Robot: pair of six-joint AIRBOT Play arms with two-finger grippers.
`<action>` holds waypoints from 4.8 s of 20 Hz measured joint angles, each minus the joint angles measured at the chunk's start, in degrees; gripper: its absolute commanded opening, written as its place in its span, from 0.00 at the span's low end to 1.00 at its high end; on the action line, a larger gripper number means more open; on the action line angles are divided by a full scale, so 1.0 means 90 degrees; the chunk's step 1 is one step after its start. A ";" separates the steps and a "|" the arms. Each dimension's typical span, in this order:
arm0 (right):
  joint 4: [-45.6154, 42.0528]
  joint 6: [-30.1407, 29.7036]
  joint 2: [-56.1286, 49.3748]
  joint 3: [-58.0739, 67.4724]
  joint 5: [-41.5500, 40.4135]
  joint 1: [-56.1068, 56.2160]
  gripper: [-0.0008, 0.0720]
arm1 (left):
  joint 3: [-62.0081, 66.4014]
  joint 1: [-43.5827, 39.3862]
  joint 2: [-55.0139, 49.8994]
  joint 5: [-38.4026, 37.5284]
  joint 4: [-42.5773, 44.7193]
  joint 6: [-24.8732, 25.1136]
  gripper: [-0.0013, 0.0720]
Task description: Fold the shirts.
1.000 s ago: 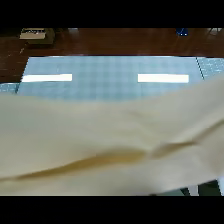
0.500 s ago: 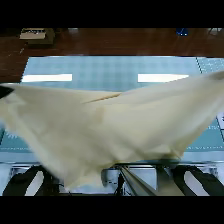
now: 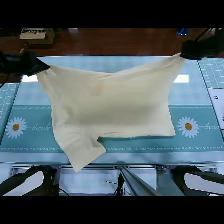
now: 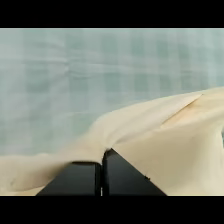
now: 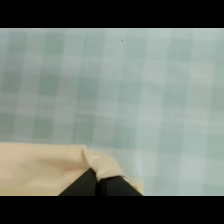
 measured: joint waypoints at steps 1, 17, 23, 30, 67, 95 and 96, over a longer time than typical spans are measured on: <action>0.0002 0.0058 -0.0187 0.0000 -0.0289 0.0017 0.05 | -0.0012 -0.0017 -0.0243 0.0228 -0.0010 0.0102 0.04; -0.0233 0.0911 -0.2098 0.0000 -0.2101 0.0044 0.05 | -0.0029 -0.0257 -0.2212 0.2744 -0.0194 0.0435 0.04; -0.0007 0.0998 -0.1753 0.0000 -0.1333 0.0041 0.05 | 0.0109 -0.0209 -0.2096 0.1897 -0.0437 0.0423 0.04; -0.0374 0.1025 -0.1647 0.0000 0.0563 0.0044 0.05 | 0.0146 0.0005 -0.2135 0.0066 0.0299 -0.0741 0.04; 0.0440 -0.1107 0.1003 -0.3436 0.1829 -0.2637 0.64 | -0.5051 0.1620 0.0959 -0.1783 0.1226 0.0670 0.69; 0.2110 -0.2040 0.1610 -0.6812 0.0954 -0.3713 0.68 | -0.5263 0.0406 -0.0075 -0.0425 0.0282 0.1010 0.04; 0.2064 -0.1940 0.1610 -0.6858 0.0823 -0.3546 0.67 | -0.5263 0.0406 -0.0075 -0.0435 0.0270 0.1018 0.04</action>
